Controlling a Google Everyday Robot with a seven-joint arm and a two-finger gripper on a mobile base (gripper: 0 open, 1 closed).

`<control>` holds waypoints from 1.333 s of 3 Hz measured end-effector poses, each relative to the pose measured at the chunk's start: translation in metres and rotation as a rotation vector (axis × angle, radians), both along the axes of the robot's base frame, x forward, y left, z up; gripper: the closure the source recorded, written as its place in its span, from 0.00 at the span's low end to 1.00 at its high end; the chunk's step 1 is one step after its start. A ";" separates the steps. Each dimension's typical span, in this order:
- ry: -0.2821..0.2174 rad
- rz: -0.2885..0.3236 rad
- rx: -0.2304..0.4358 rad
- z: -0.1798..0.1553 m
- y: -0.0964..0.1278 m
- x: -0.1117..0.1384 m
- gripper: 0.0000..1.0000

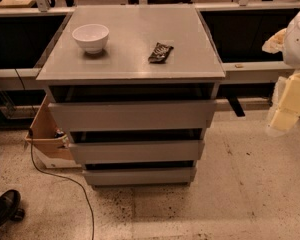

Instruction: Open top drawer

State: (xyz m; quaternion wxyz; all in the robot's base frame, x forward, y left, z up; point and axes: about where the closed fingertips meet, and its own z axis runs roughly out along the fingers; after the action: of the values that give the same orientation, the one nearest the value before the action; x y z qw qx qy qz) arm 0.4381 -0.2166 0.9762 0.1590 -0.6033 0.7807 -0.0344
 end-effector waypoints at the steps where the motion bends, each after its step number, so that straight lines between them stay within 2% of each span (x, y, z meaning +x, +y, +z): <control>1: 0.000 0.000 0.000 0.000 0.000 0.000 0.00; 2: 0.009 0.000 0.023 -0.024 0.000 0.003 0.00; 3: 0.021 0.032 0.071 -0.073 0.005 0.012 0.00; 4: 0.001 0.089 0.138 -0.127 0.021 0.034 0.00</control>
Offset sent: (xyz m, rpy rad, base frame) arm 0.0084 -0.0018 -0.0760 0.0685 0.0449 0.0011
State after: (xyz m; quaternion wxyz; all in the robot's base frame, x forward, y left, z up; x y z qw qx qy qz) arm 0.4722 -0.1952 0.8494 0.2013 -0.6251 0.7537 0.0270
